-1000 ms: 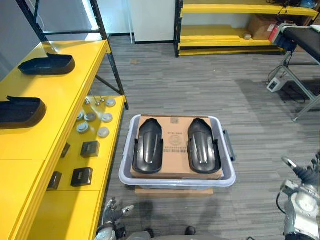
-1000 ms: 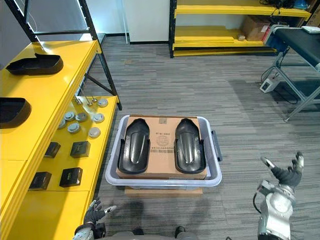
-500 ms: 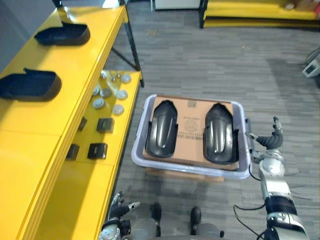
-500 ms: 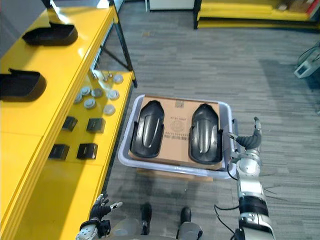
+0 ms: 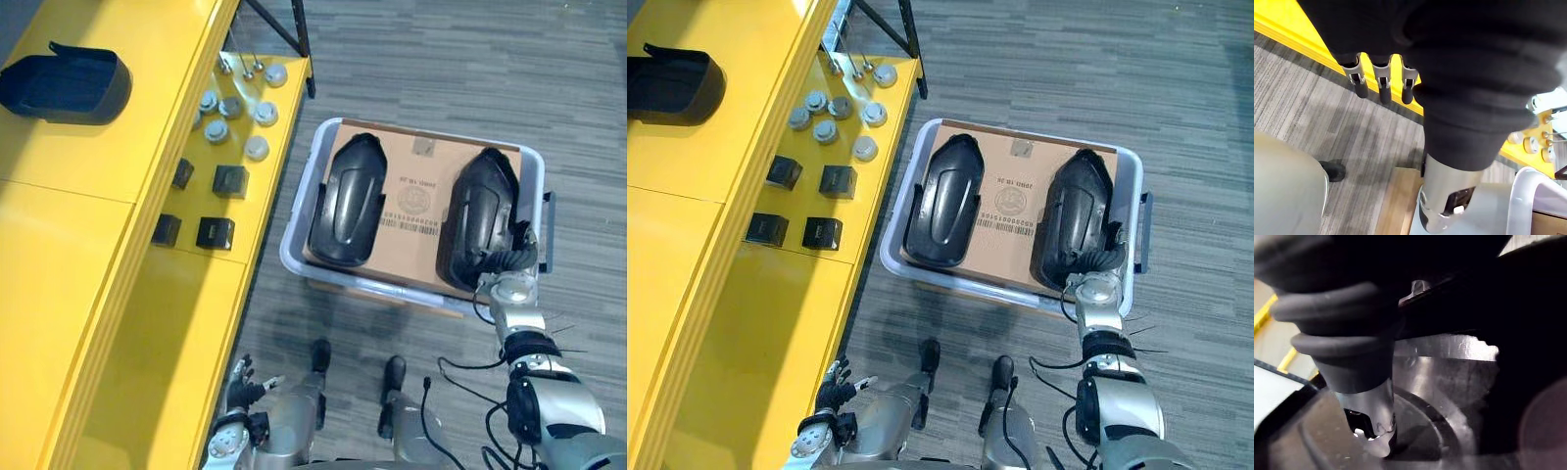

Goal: Walk over and take plastic housings, then place them on the shelf

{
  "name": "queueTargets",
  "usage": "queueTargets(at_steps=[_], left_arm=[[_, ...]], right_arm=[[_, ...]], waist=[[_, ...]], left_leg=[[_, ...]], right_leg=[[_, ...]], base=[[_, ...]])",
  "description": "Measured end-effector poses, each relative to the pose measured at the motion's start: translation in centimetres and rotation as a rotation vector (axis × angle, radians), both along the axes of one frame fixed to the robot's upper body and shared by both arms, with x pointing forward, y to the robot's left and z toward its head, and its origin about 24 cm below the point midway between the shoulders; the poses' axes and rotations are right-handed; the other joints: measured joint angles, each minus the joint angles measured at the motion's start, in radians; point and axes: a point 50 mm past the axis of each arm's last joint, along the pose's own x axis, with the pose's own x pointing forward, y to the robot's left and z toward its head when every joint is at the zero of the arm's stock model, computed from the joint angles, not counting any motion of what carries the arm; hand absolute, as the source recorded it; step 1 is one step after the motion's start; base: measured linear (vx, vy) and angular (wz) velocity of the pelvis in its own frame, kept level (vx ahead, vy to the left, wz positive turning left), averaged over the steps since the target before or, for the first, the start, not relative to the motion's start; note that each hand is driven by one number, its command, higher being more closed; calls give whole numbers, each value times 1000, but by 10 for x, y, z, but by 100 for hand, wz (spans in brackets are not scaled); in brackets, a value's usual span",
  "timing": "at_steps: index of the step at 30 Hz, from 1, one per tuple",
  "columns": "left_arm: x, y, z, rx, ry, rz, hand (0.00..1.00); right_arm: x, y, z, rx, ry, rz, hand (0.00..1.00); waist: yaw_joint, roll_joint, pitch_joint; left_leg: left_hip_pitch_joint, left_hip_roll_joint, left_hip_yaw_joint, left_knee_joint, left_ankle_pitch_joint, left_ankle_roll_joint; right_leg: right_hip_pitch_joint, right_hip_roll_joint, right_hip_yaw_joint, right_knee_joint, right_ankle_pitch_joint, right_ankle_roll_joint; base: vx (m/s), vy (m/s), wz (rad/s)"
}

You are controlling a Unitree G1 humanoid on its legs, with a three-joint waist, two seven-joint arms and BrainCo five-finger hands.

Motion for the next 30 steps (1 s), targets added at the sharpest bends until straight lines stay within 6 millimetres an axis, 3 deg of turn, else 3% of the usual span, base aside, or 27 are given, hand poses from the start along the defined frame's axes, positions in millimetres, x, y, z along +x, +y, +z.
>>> queueTargets(at_steps=[13, 20, 27, 30], left_arm=[[18, -10, 7, -19, -47, -12, 0], [21, -10, 12, -22, -73, -10, 0], [37, -7, 60, -17, -308, -5, 0], [46, -10, 94, -2, -464, -39, 0]], right_arm=[[8, -5, 17, 66, -86, -38, 100], [-17, 0, 14, -4, -163, -16, 100], [-54, 16, 25, -70, -316, -21, 100], [-66, 32, 35, -77, -406, 6, 100]], waist=[[-3, -1, 25], [-14, -4, 24], [-47, -40, -42], [-58, -49, -90]], left_leg=[[9, 11, 20, -40, 20, -5], [53, 14, 24, -60, 20, -5], [100, 23, 35, -86, 20, -5], [110, 22, 35, -93, 19, -5]], right_leg=[[-19, 10, 25, -2, 8, -9], [12, 11, 35, -2, 8, -9], [43, 12, 51, -8, -3, 5], [56, 11, 48, -18, -5, 5]], base=[[-8, -7, -5], [2, -1, -3], [-8, -4, -6], [11, -1, 0]])
